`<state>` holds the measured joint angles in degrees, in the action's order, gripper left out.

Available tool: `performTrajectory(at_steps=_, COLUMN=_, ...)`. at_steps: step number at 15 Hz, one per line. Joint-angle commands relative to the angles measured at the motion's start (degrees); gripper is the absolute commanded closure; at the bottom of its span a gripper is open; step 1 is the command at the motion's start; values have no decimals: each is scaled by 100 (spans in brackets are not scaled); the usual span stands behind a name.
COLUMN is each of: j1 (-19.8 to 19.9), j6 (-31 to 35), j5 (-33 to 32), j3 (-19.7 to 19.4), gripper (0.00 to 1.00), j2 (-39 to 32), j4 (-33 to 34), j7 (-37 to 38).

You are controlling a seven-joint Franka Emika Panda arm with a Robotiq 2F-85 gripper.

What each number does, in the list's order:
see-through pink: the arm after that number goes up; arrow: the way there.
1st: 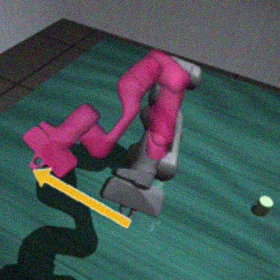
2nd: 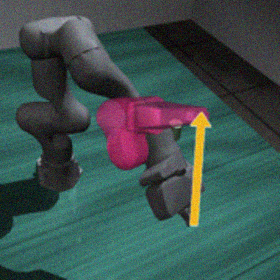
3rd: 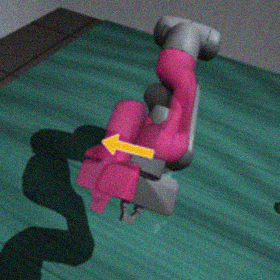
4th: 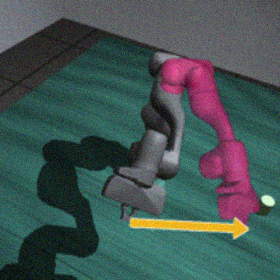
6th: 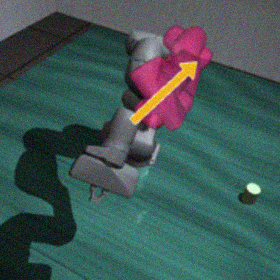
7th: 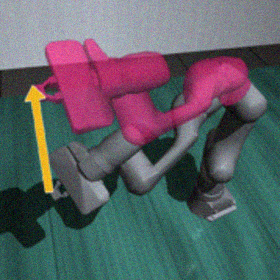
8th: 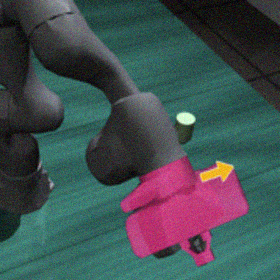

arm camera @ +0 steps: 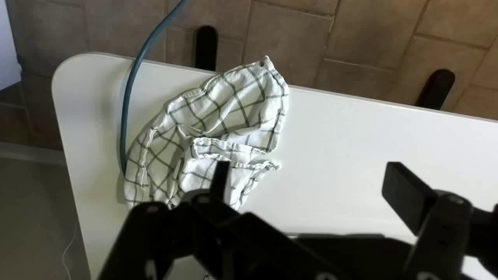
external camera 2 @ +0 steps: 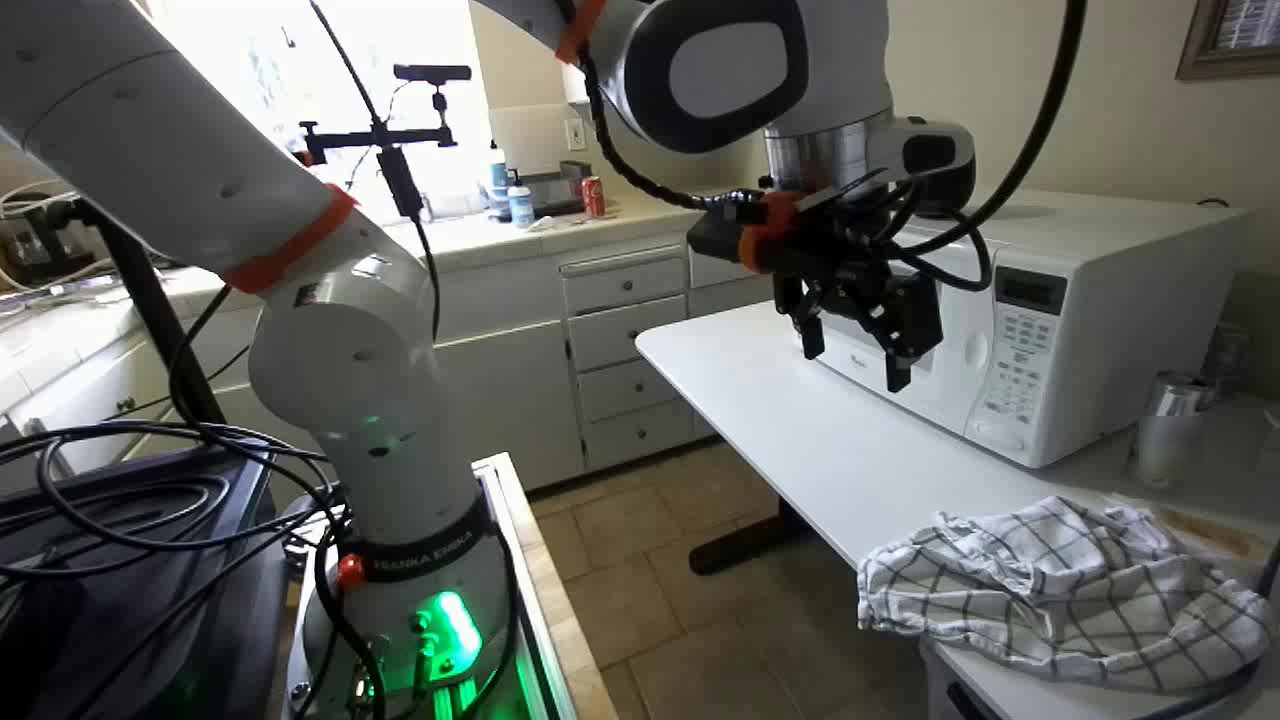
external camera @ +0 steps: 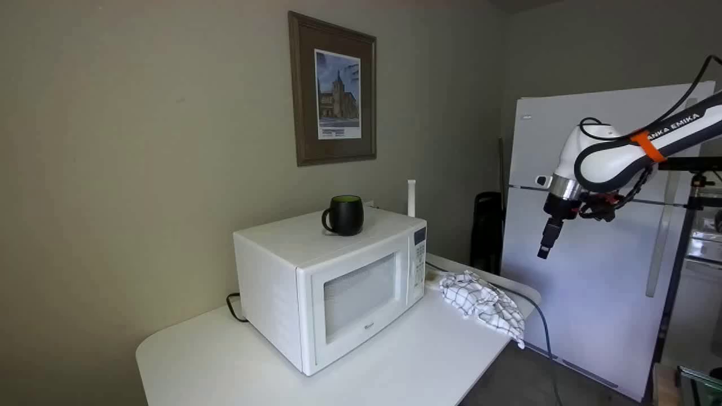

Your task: Open the microwave

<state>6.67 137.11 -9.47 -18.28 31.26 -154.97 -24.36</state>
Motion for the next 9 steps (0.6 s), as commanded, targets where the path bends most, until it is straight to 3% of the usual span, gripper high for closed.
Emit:
performTrajectory(at_steps=1, j1=76, j6=-11, j5=64, j3=82, gripper=0, j2=-8, j4=6, j7=-43)
performTrajectory(at_steps=3, j1=-4, j6=152, j5=231, j3=29, gripper=0, j2=40, j4=-66, j7=-36)
performTrajectory(at_steps=7, j1=-182, j6=1536, j5=806, j3=-63, gripper=0, j2=67, j4=-444, j7=30)
performTrajectory(at_steps=9, j1=-437, j6=2300, j5=1100, j3=-194, gripper=0, j2=-357, j4=-286, j7=-24)
